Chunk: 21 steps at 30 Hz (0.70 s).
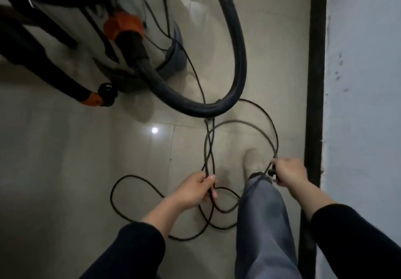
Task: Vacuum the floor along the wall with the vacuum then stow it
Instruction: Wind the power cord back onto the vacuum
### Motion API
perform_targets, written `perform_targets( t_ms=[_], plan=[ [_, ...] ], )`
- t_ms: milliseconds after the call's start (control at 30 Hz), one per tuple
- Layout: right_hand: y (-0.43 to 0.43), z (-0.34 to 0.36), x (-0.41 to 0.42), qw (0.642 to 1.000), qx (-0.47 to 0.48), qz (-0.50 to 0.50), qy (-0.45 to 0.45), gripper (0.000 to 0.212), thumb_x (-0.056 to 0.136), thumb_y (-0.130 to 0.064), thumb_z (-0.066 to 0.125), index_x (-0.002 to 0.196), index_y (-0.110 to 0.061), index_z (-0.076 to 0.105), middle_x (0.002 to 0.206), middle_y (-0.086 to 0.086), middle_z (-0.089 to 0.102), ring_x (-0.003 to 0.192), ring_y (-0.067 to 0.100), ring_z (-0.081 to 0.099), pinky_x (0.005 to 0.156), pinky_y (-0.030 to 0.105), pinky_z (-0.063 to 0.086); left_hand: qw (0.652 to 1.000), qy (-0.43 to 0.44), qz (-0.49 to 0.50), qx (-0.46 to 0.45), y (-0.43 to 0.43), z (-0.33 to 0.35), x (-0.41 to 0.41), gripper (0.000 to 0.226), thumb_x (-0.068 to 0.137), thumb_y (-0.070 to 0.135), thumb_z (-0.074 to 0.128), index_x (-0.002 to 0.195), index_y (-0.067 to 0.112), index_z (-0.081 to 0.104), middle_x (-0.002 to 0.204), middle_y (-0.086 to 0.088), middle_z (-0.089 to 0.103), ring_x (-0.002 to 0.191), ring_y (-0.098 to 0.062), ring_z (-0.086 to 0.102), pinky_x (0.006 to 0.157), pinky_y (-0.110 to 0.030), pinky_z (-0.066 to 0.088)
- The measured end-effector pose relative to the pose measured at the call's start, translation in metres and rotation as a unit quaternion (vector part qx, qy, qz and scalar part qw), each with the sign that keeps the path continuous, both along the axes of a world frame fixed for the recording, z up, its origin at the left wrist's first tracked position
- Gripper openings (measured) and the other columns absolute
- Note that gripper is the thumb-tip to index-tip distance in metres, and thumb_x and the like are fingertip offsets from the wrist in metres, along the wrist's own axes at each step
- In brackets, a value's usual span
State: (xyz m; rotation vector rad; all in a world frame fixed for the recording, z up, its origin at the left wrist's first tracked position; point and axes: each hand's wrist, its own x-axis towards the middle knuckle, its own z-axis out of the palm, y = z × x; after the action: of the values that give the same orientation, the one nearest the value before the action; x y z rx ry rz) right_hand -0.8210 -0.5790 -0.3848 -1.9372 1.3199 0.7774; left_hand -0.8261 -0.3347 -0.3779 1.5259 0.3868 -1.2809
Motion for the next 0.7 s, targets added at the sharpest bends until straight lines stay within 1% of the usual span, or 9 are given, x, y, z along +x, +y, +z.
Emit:
perform_targets(
  t_ms=[67,167,267,333,367,467,533,633,700],
  plan=[
    [0.031,-0.03,-0.027,0.997,-0.002,0.066,0.032,0.02,0.084,-0.017,0.056,0.071,-0.004,0.062,0.077,0.017,0.069,0.078,0.034,0.065,0.074,0.042,0.054,1.0,0.013,-0.011,0.024,0.033,-0.029,-0.038,0.024,0.103,0.016,0.041,0.084,0.014,0.055,0.06,0.001,0.063,0.05,-0.006,0.058,0.058,-0.021,0.051],
    [0.081,-0.073,-0.047,0.98,-0.001,0.194,0.045,0.02,0.088,-0.018,0.055,0.075,-0.004,0.06,0.075,0.014,0.07,0.083,0.033,0.067,0.071,0.034,0.049,0.996,0.004,-0.017,0.09,0.079,-0.083,-0.091,0.029,0.099,0.016,0.045,0.072,0.018,0.055,0.057,0.005,0.063,0.062,-0.014,0.061,0.08,-0.04,0.057],
    [0.113,-0.119,-0.058,0.935,-0.035,0.347,0.056,0.017,0.093,-0.022,0.052,0.091,-0.007,0.058,0.095,0.017,0.068,0.089,0.033,0.06,0.071,0.031,0.042,0.989,0.016,-0.011,0.149,0.103,-0.133,-0.137,0.03,0.097,0.013,0.045,0.069,0.019,0.054,0.063,0.003,0.064,0.076,-0.024,0.067,0.082,-0.038,0.055],
    [0.125,-0.149,-0.067,0.903,-0.051,0.422,0.065,0.013,0.091,-0.02,0.051,0.099,-0.011,0.054,0.101,0.015,0.065,0.092,0.033,0.059,0.072,0.032,0.04,0.981,0.038,-0.014,0.19,0.108,-0.16,-0.158,0.02,0.096,0.011,0.045,0.086,0.015,0.062,0.084,-0.005,0.069,0.095,-0.028,0.067,0.084,-0.032,0.052],
    [0.128,-0.161,-0.071,0.885,-0.058,0.455,0.079,0.014,0.089,-0.018,0.051,0.101,-0.013,0.052,0.102,0.013,0.063,0.095,0.033,0.059,0.072,0.032,0.04,0.975,0.048,-0.023,0.218,0.108,-0.175,-0.167,0.02,0.096,0.012,0.045,0.106,0.01,0.062,0.106,-0.011,0.067,0.107,-0.029,0.062,0.089,-0.031,0.049],
    [0.134,-0.188,-0.08,0.825,-0.073,0.548,0.115,0.024,0.085,-0.01,0.05,0.108,-0.014,0.048,0.111,0.014,0.06,0.104,0.034,0.058,0.072,0.032,0.038,0.944,0.061,-0.054,0.321,0.099,-0.202,-0.185,0.071,0.092,0.018,0.053,0.15,0.0,0.015,0.148,-0.017,0.028,0.135,-0.033,0.031,0.11,-0.035,0.03],
    [0.134,-0.2,-0.084,0.784,-0.084,0.603,0.123,0.029,0.086,-0.007,0.048,0.114,-0.014,0.048,0.116,0.013,0.058,0.11,0.034,0.054,0.077,0.034,0.038,0.93,-0.007,-0.064,0.361,0.085,-0.211,-0.189,0.09,0.088,0.027,0.06,0.152,0.006,-0.001,0.151,-0.012,0.012,0.137,-0.03,0.018,0.113,-0.035,0.022],
    [0.124,-0.224,-0.085,0.707,-0.095,0.695,0.09,0.037,0.084,-0.007,0.047,0.12,-0.017,0.048,0.123,0.007,0.051,0.118,0.029,0.043,0.089,0.038,0.037,0.922,-0.145,-0.098,0.345,0.057,-0.232,-0.19,0.089,0.086,0.037,0.061,0.152,0.016,0.004,0.154,-0.004,0.009,0.139,-0.023,0.015,0.113,-0.032,0.018],
    [0.113,-0.239,-0.083,0.646,-0.086,0.758,0.042,0.044,0.082,-0.011,0.05,0.124,-0.021,0.045,0.126,0.003,0.043,0.12,0.027,0.038,0.093,0.037,0.035,0.925,-0.167,-0.121,0.319,0.04,-0.25,-0.185,0.092,0.083,0.045,0.062,0.152,0.019,0.007,0.155,-0.001,0.011,0.141,-0.02,0.013,0.115,-0.032,0.014]
  ],
)
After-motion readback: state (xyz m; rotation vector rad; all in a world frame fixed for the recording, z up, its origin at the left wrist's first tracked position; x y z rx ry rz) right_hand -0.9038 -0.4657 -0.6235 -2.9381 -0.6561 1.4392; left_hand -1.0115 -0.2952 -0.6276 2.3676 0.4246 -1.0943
